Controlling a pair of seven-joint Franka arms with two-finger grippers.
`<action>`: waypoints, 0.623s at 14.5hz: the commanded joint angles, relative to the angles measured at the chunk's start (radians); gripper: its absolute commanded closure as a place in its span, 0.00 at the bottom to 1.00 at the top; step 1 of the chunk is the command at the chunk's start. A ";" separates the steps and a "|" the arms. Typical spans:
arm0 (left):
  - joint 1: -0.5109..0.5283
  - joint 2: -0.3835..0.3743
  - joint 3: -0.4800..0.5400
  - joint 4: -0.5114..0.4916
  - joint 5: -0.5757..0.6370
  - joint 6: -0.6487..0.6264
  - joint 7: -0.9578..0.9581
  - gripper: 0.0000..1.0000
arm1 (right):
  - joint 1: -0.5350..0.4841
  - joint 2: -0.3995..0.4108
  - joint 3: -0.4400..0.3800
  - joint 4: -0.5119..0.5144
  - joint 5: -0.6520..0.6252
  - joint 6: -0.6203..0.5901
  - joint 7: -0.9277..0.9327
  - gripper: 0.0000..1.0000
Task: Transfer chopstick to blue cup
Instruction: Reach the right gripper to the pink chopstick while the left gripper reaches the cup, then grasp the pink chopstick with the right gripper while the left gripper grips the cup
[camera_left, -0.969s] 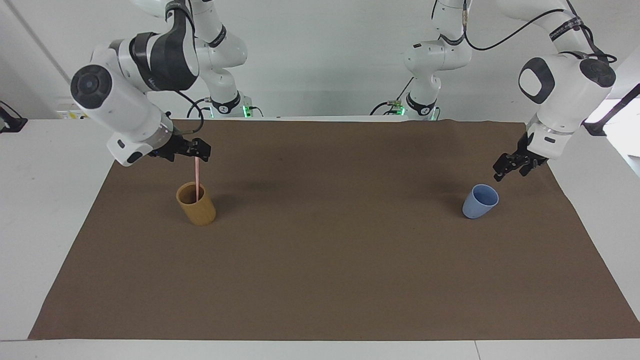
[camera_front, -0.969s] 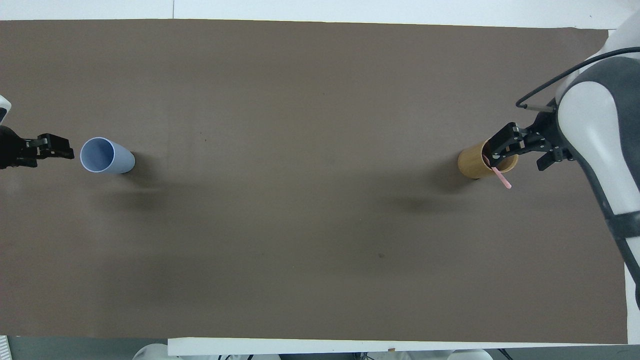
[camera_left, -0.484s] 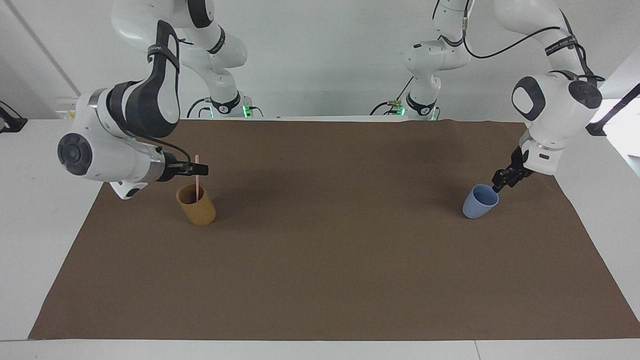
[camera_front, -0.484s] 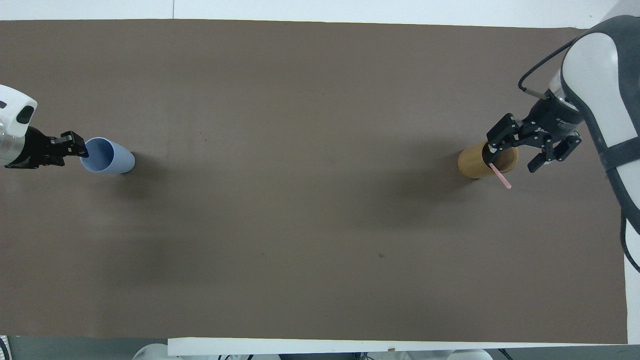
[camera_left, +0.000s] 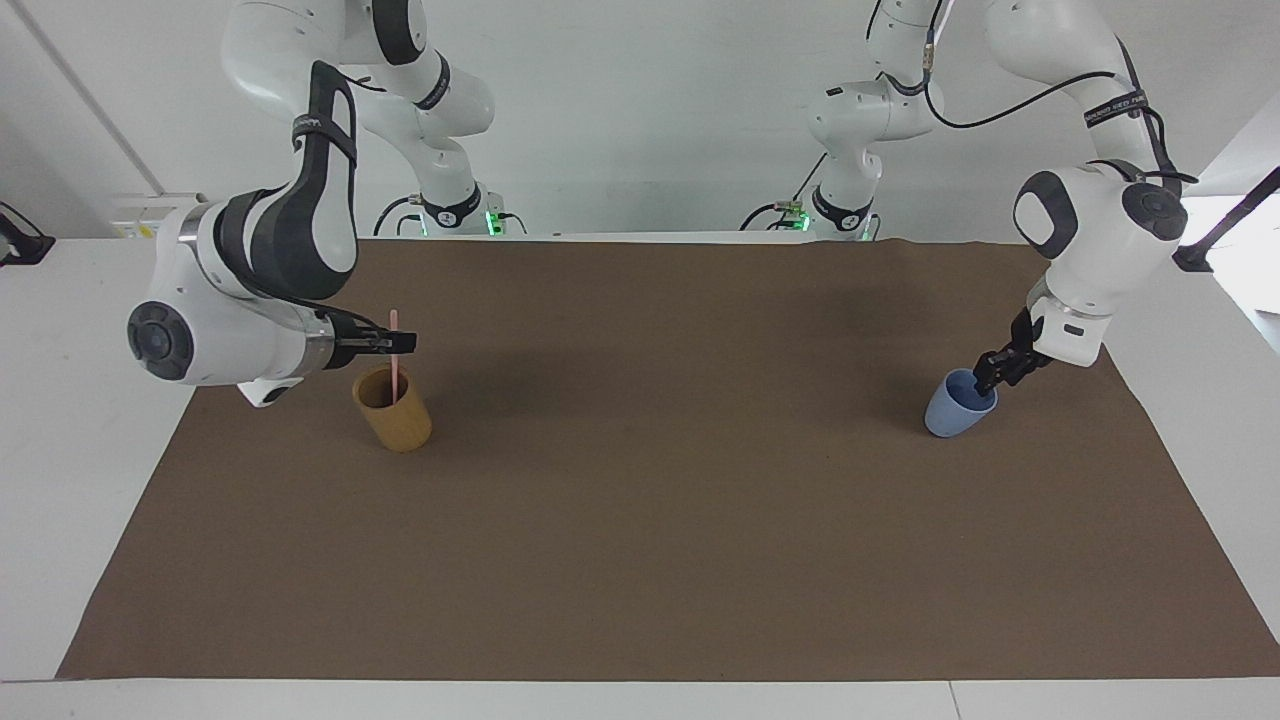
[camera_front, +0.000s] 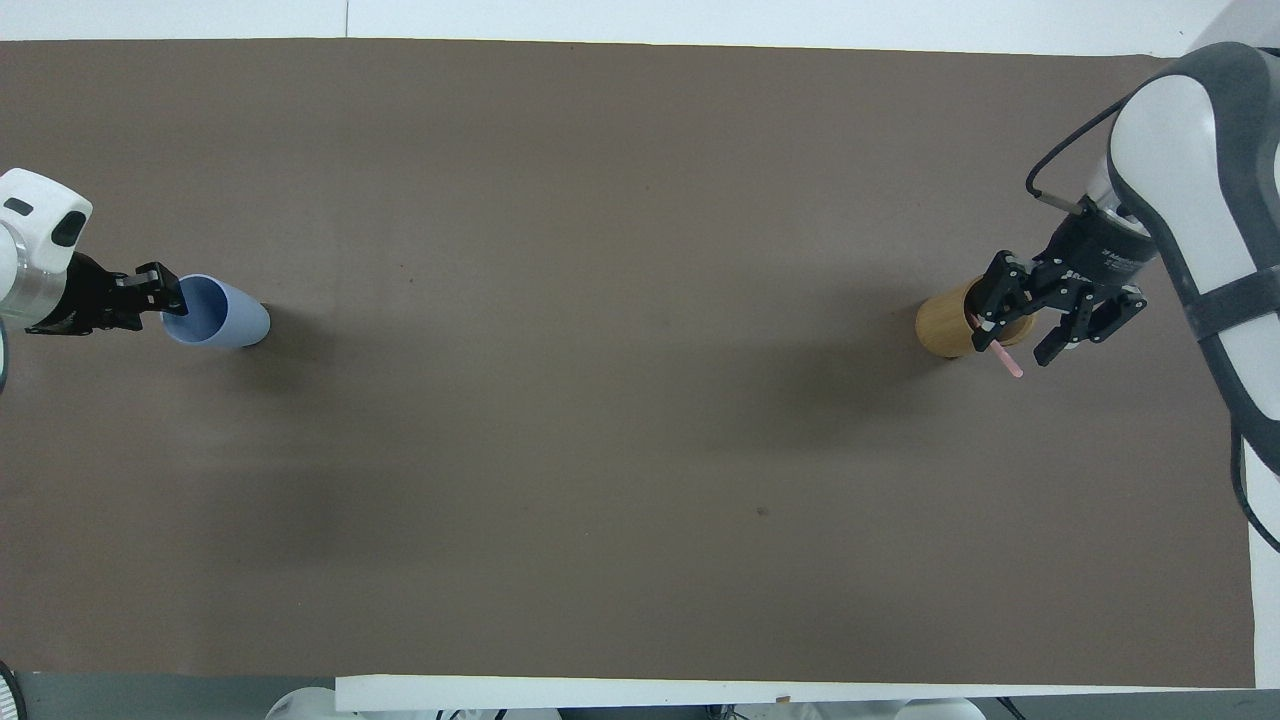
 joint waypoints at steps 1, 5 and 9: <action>-0.015 -0.006 0.006 -0.010 0.003 -0.007 0.012 0.92 | -0.008 -0.041 0.004 -0.064 0.017 0.004 0.011 0.53; -0.020 -0.006 0.006 -0.011 0.003 -0.014 0.012 1.00 | -0.009 -0.042 0.004 -0.066 0.017 0.002 0.008 0.73; -0.020 -0.006 0.006 -0.008 0.003 -0.014 0.014 1.00 | -0.009 -0.042 0.004 -0.065 0.015 0.000 0.012 1.00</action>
